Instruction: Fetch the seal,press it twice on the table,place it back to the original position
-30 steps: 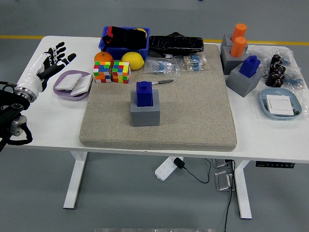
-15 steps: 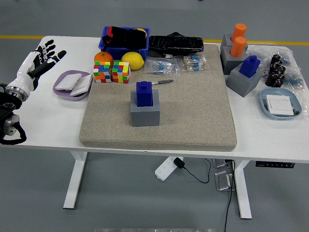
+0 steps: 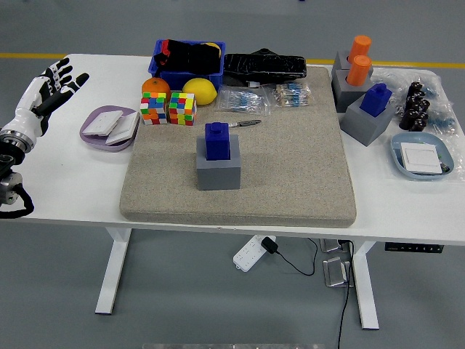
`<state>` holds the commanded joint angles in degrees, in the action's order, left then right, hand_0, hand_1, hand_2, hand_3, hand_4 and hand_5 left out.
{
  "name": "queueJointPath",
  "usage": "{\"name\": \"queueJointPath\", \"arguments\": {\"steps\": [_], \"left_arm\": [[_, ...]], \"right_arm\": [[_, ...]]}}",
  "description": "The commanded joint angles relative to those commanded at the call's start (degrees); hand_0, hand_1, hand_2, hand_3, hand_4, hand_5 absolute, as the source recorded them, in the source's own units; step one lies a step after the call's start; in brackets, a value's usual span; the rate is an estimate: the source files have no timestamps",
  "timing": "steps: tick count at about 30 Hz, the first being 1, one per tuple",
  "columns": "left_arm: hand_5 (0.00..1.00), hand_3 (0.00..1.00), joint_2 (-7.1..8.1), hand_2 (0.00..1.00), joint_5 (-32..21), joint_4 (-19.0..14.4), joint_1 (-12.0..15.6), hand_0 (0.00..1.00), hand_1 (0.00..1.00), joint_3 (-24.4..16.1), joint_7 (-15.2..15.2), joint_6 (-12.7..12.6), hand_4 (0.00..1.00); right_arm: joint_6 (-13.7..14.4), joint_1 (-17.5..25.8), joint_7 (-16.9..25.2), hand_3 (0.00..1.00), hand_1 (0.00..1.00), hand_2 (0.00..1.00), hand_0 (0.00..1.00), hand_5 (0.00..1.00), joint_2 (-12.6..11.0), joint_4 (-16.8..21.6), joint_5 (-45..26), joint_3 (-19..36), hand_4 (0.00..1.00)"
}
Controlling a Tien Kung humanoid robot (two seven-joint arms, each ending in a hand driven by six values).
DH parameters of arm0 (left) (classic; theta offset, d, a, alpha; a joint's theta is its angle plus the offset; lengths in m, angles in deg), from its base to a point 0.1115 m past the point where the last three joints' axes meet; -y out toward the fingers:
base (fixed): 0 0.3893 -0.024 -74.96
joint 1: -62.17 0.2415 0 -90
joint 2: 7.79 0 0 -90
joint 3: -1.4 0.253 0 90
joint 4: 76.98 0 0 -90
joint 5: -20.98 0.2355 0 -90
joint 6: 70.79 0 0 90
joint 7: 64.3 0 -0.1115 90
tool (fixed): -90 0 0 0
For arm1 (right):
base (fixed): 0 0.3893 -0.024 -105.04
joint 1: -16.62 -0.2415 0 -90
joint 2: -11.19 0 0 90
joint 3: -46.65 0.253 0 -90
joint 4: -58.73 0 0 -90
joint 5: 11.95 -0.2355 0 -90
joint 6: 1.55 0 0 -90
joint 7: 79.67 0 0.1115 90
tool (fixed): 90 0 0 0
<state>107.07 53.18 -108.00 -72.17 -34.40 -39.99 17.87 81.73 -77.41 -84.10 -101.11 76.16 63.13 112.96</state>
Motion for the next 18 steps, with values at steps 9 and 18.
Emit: {"name": "queueJointPath", "arguments": {"steps": [9, 18], "left_arm": [[0.583, 0.964, 0.3, 0.96, 0.0, 0.0, 0.0, 0.992, 0.959, -0.5, -0.1, 0.0, 0.998], [0.585, 0.962, 0.48, 0.959, 0.0, 0.0, -0.1, 0.988, 0.955, -0.8, -0.1, 0.0, 0.998]], "right_arm": [[0.0, 0.1, 0.0, 0.685, 0.673, 0.677, 0.776, 0.569, -0.1, 0.1, -0.1, -0.2, 0.836], [-0.1, 0.1, -0.2, 0.684, 0.673, 0.675, 0.775, 0.576, 0.1, 0.2, -0.1, 0.1, 0.833]]}}
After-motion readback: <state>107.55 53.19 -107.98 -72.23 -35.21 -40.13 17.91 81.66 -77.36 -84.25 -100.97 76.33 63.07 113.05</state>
